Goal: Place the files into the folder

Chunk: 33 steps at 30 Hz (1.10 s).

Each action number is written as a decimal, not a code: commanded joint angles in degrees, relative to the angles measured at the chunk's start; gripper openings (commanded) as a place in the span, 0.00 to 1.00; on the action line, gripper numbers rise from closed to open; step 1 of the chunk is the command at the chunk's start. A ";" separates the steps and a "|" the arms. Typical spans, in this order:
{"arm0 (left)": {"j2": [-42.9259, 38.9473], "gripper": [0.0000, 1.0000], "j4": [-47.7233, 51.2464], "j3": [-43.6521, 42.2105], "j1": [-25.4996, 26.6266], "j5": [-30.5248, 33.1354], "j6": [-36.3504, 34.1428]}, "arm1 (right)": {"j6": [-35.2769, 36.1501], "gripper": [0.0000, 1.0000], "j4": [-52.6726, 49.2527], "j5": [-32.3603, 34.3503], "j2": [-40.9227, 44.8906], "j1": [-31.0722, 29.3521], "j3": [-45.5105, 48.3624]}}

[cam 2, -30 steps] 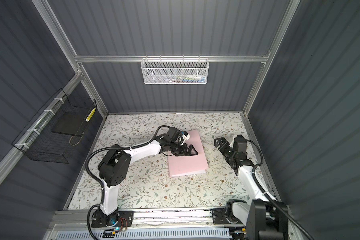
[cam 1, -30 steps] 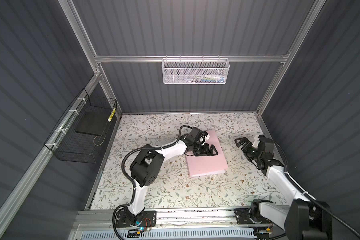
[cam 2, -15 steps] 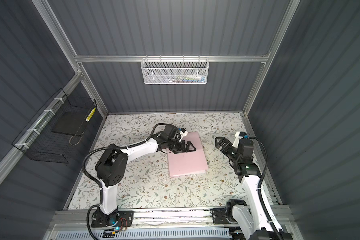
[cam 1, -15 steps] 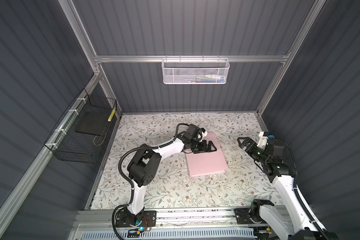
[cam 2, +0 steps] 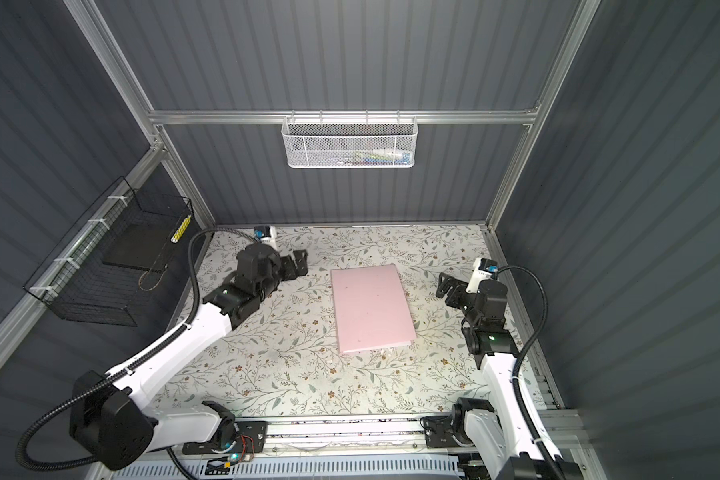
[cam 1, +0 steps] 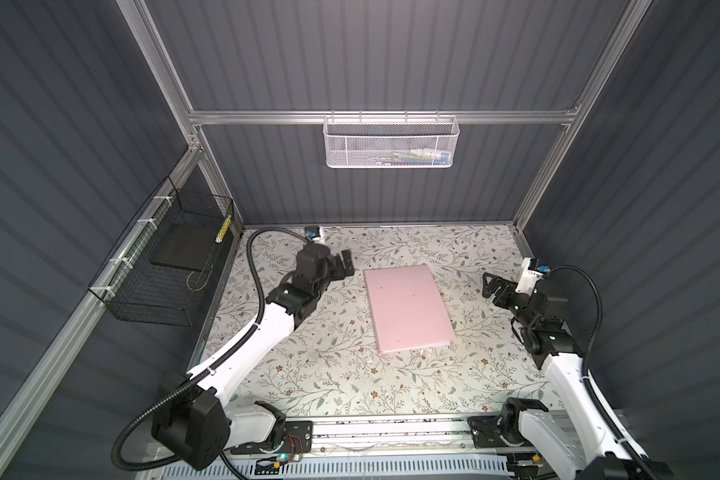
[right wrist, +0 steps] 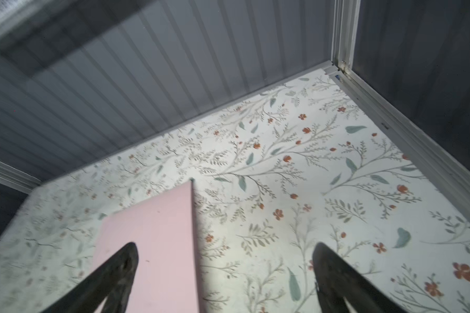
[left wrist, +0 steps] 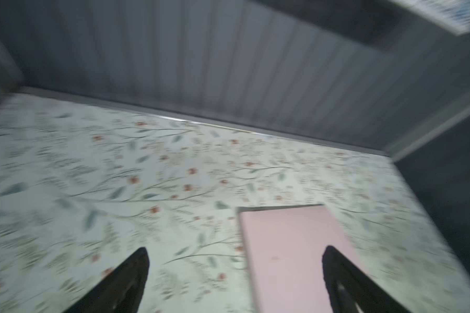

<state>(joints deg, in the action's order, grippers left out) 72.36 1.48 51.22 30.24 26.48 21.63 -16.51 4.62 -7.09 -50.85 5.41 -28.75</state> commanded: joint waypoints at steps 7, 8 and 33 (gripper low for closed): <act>7.07 1.00 -34.66 -22.41 -4.96 33.92 -14.74 | 6.74 0.99 44.04 6.06 -16.70 1.55 16.19; 8.90 1.00 -41.14 -24.00 -6.52 31.94 -17.77 | 7.13 0.99 46.31 2.64 -18.39 1.94 15.85; 26.56 1.00 -57.02 -25.22 -24.46 -1.61 -19.36 | 12.71 0.99 46.09 4.81 -32.86 -0.83 7.57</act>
<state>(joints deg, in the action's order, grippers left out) 98.54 -54.33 25.69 5.58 25.39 2.13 -6.83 57.08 -7.20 -83.83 7.75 -16.95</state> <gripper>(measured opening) 0.997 0.990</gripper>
